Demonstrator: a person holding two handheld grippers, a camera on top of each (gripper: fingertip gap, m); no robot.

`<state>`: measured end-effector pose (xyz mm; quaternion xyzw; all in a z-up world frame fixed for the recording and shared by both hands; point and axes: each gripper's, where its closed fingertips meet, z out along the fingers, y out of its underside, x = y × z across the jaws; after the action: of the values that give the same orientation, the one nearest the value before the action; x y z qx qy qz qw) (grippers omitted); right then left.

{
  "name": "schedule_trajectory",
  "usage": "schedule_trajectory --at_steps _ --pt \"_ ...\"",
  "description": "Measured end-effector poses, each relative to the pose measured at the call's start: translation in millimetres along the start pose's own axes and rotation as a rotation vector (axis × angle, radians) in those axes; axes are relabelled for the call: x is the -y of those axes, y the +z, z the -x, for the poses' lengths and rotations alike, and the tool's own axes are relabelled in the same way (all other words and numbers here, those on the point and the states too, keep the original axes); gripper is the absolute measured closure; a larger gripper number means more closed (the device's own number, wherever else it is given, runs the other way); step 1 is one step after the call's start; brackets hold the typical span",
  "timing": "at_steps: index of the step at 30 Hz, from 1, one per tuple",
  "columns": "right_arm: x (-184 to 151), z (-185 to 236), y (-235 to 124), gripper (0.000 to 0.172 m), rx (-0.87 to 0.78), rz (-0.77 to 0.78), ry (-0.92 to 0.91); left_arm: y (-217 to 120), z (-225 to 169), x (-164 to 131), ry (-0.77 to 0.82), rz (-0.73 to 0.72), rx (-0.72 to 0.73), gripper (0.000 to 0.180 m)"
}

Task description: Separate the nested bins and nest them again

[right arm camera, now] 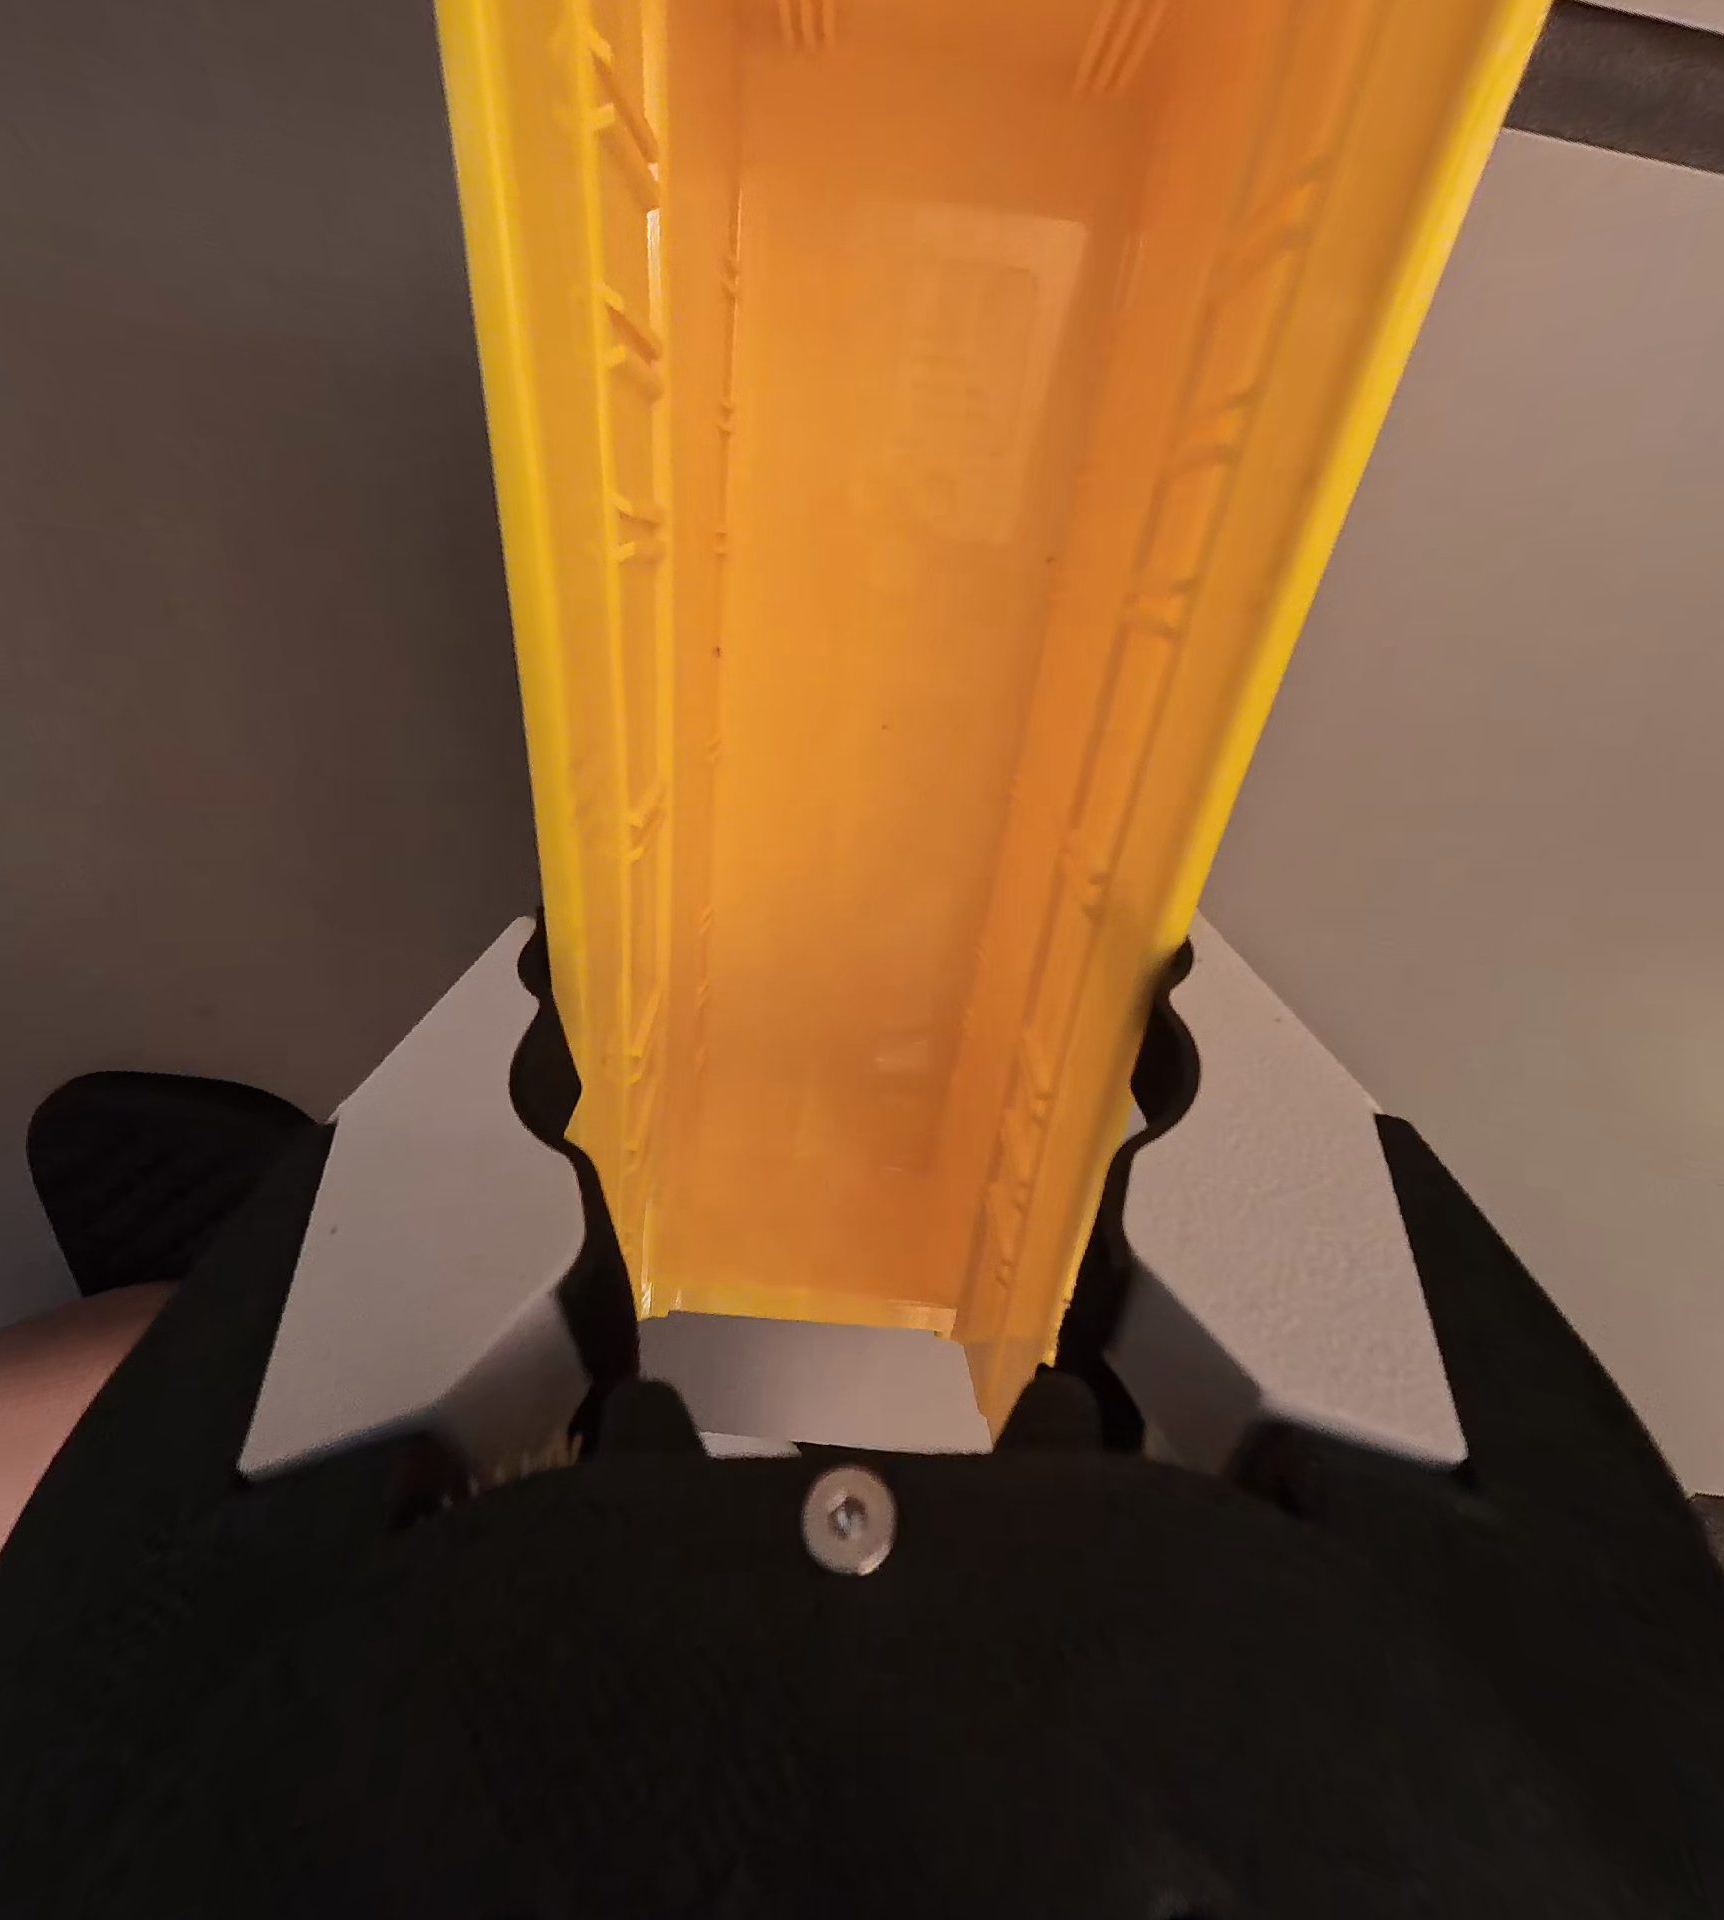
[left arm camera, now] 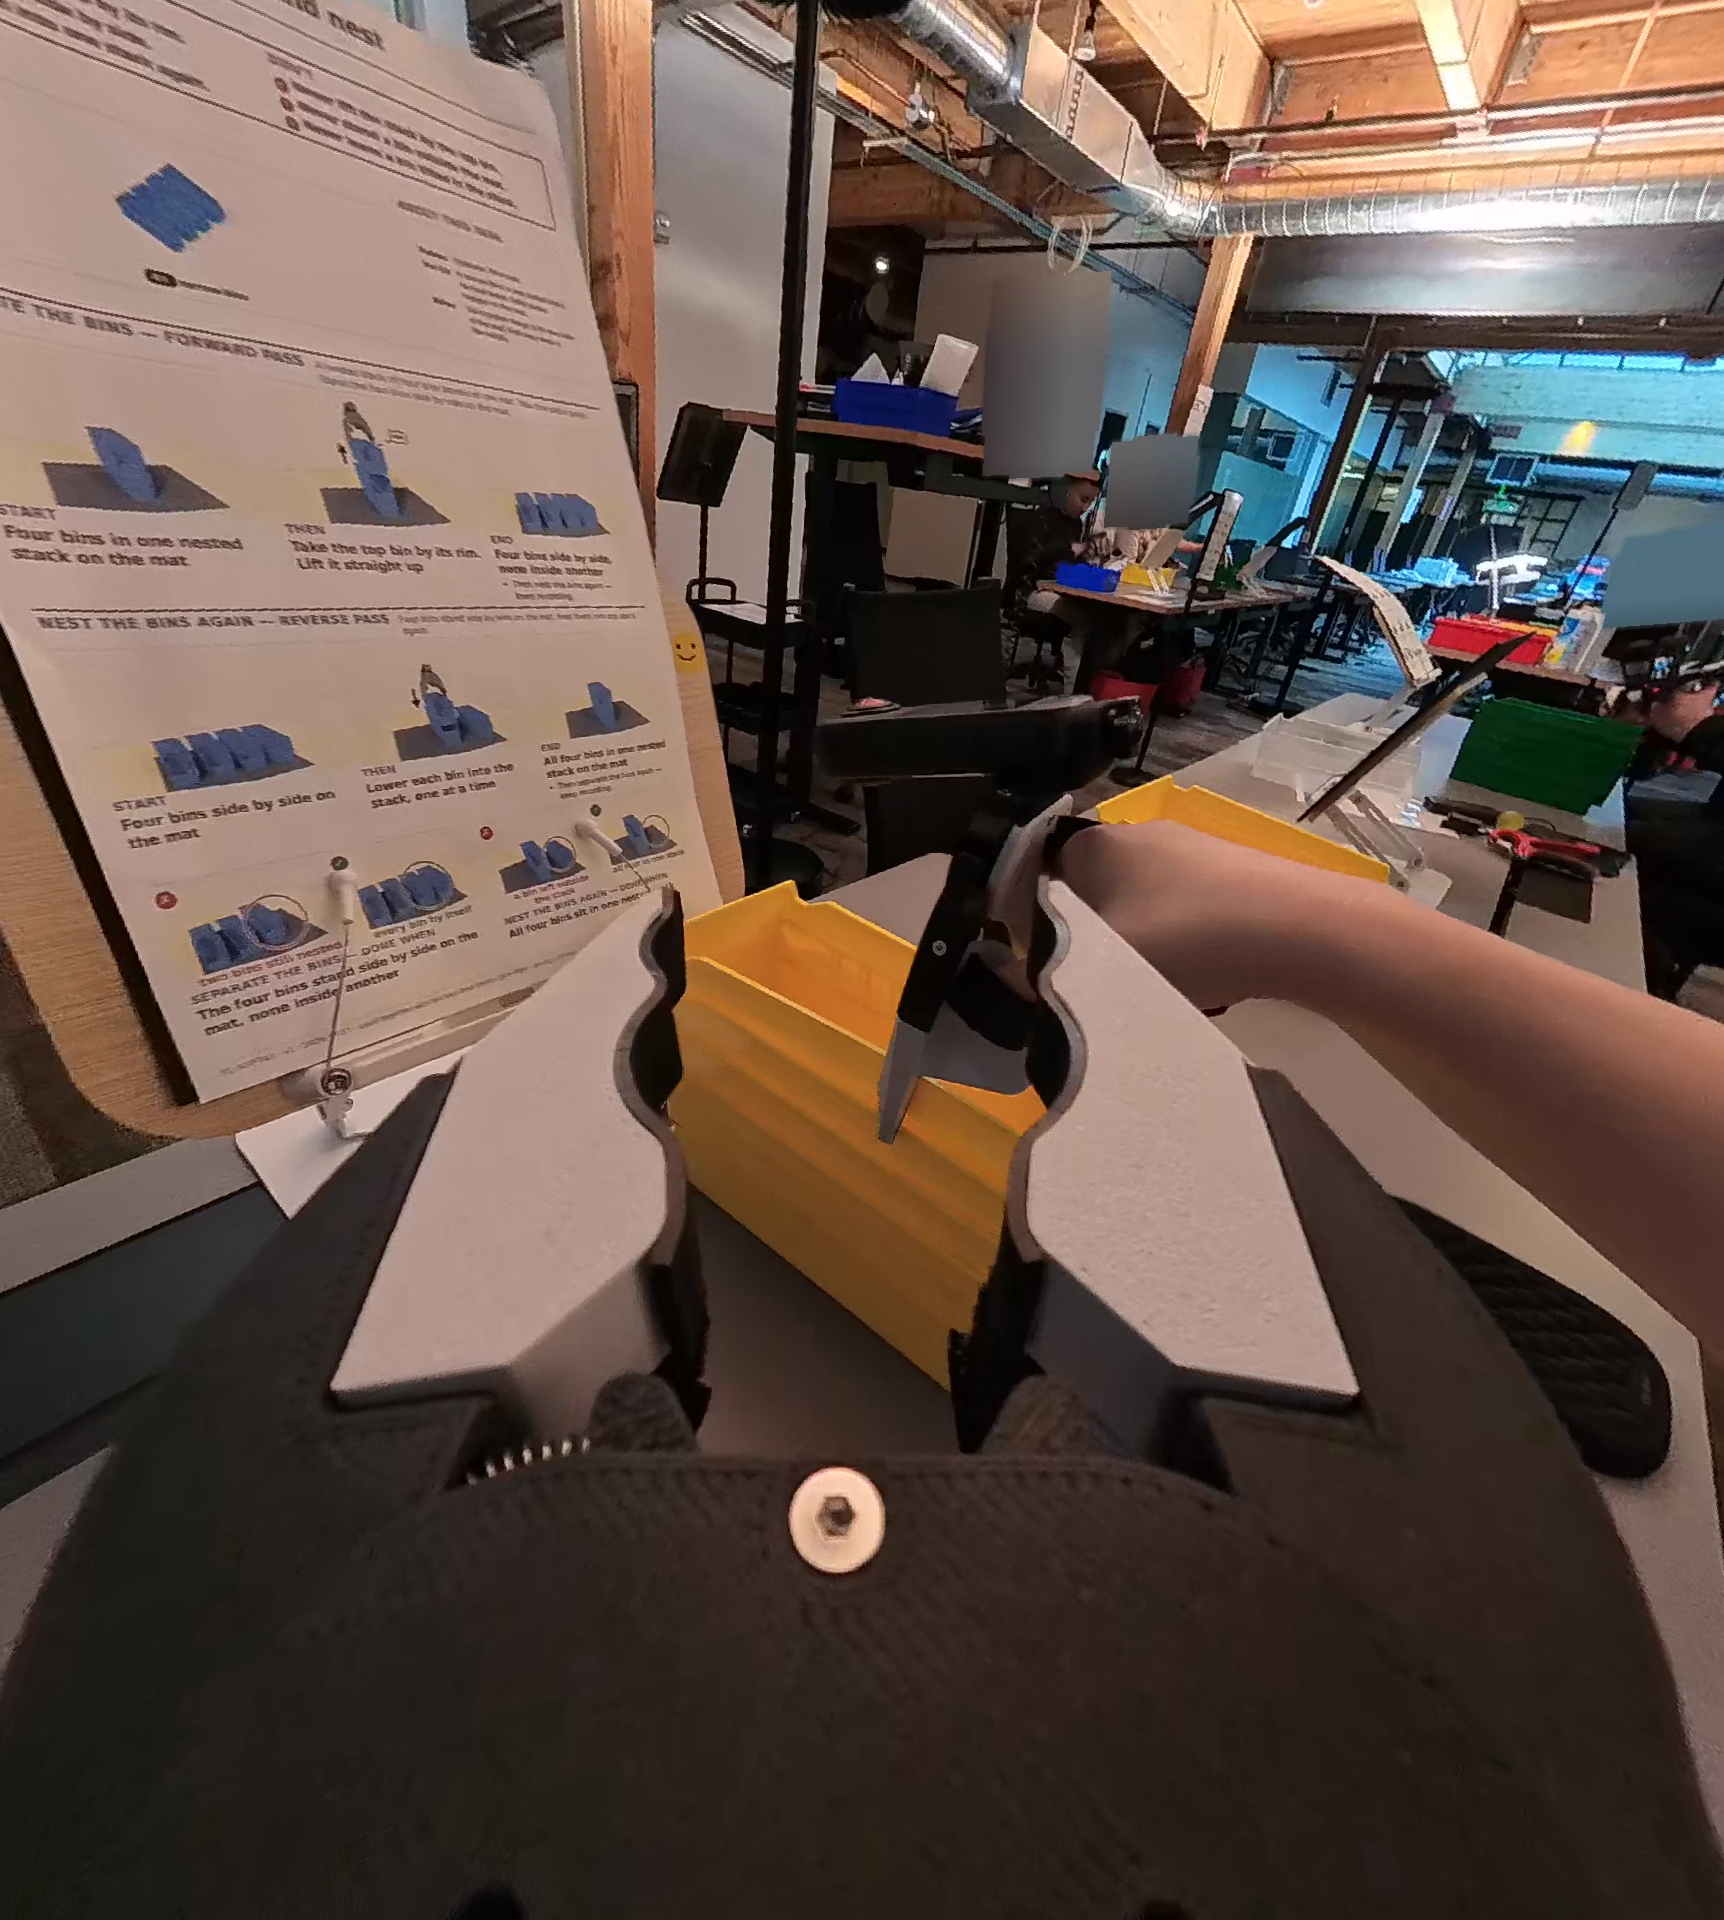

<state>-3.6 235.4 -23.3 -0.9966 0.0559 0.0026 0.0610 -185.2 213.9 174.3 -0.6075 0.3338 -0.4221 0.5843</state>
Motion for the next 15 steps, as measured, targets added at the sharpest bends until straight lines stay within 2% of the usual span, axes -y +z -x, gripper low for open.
schedule_trajectory --at_steps 15 --pt "-3.6 -0.1 -2.4 0.06 0.006 0.024 0.002 3.7 -2.4 -3.4 -0.004 0.019 -0.004 0.116"
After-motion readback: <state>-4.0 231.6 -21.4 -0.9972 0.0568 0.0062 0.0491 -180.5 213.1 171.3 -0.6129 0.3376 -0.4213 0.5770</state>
